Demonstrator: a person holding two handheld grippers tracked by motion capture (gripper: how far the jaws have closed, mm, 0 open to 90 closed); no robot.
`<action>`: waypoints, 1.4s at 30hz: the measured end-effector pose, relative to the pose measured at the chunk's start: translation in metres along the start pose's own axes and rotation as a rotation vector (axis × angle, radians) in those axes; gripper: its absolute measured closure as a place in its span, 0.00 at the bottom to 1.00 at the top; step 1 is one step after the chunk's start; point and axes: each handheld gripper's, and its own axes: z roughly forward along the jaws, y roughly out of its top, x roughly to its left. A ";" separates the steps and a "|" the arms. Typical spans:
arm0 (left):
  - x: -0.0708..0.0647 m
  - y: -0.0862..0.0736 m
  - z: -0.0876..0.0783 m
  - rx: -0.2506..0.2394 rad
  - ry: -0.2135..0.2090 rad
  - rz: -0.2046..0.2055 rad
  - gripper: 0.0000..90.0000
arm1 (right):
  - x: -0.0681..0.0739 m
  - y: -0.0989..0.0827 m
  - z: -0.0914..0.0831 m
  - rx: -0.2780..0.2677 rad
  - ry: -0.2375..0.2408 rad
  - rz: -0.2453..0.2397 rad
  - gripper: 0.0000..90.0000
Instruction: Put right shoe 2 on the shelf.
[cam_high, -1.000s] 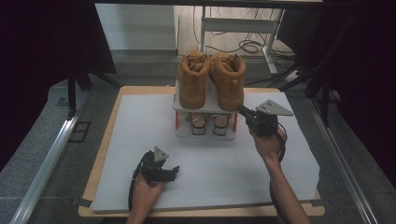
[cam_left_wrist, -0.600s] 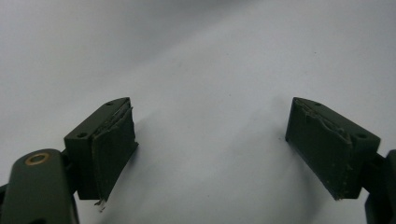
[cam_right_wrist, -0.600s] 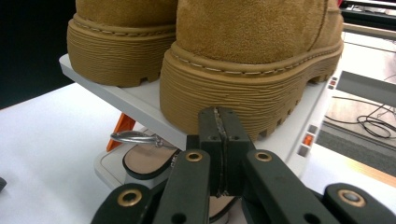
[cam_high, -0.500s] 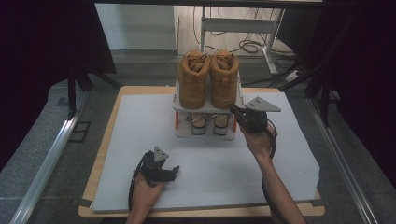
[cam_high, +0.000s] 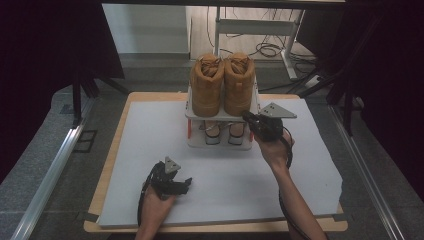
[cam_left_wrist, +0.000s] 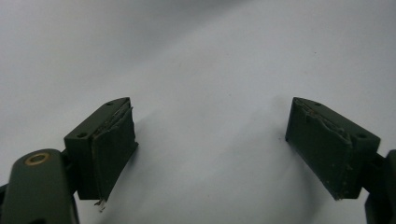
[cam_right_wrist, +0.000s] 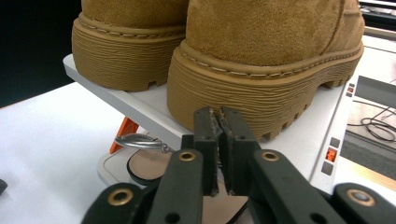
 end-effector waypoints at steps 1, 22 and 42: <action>0.000 0.000 0.000 0.000 0.000 0.000 0.17 | 0.001 0.000 -0.001 0.000 -0.006 -0.002 0.93; 0.000 0.000 0.000 -0.001 0.000 -0.001 0.17 | 0.002 -0.001 -0.022 -0.005 0.024 -0.031 0.44; 0.000 0.000 0.000 -0.002 0.001 -0.002 0.17 | -0.008 -0.016 -0.043 0.016 0.047 0.005 0.17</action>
